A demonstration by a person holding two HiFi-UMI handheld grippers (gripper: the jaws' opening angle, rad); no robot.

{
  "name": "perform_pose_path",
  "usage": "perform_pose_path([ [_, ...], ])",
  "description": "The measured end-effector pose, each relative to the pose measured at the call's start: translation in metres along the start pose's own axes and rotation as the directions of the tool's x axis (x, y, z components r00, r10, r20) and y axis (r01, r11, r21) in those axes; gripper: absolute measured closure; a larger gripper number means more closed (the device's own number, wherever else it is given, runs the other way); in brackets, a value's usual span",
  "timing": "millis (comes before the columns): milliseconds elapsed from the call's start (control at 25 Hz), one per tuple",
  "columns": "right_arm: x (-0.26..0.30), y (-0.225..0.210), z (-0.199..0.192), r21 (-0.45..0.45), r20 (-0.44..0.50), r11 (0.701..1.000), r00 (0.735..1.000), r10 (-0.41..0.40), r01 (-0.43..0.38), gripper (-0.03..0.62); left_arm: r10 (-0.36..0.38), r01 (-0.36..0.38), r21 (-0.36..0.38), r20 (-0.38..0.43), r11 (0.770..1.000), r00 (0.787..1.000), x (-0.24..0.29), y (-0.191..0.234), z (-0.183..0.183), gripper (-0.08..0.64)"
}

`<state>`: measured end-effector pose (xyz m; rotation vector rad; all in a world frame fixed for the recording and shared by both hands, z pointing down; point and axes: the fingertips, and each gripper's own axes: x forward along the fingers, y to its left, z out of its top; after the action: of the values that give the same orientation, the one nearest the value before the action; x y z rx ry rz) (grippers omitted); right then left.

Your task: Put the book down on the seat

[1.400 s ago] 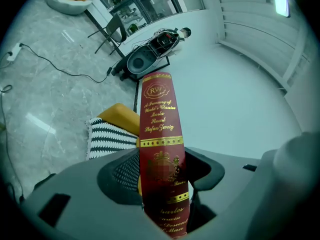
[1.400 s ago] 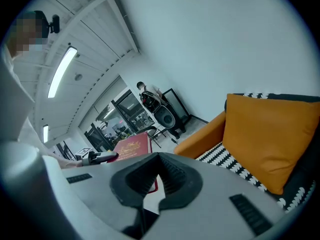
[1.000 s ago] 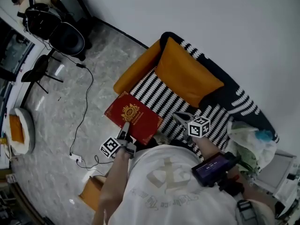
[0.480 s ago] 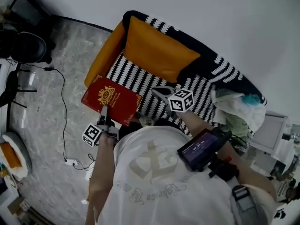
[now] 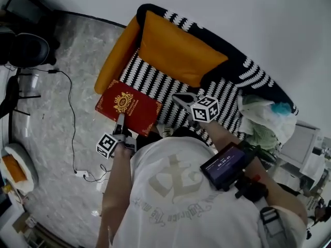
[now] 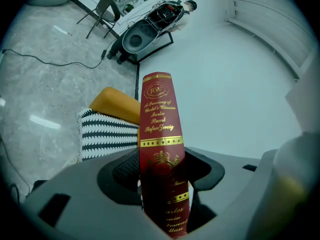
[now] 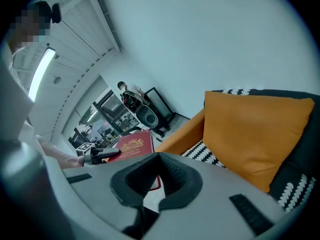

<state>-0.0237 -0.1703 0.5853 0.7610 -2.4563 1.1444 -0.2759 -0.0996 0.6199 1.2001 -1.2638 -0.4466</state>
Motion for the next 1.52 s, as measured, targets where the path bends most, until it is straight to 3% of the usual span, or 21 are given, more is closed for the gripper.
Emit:
perform_pose_path([
  [720,0.036,-0.026,-0.009,0.019,-0.100,1.000,0.995,-0.012,0.014,0.577,0.084,-0.082,0.022,-0.109,0.996,0.991,0.065,0.039,-0.007,0.310],
  [920,0.045,-0.027,-0.016,0.034,-0.126,0.999,0.992,-0.021,0.026,0.578,0.096,-0.097,-0.004,-0.147,0.995,0.984,0.072,0.062,-0.010,0.310],
  [1200,0.058,-0.036,-0.030,0.062,-0.152,0.997,0.988,-0.033,0.043,0.578,0.070,-0.080,-0.069,-0.143,0.994,0.987,0.086,0.082,-0.011,0.310],
  [1520,0.072,-0.047,-0.046,0.079,-0.169,0.996,0.985,-0.029,0.043,0.578,0.104,-0.113,-0.039,-0.186,0.993,0.977,0.107,0.117,-0.013,0.310],
])
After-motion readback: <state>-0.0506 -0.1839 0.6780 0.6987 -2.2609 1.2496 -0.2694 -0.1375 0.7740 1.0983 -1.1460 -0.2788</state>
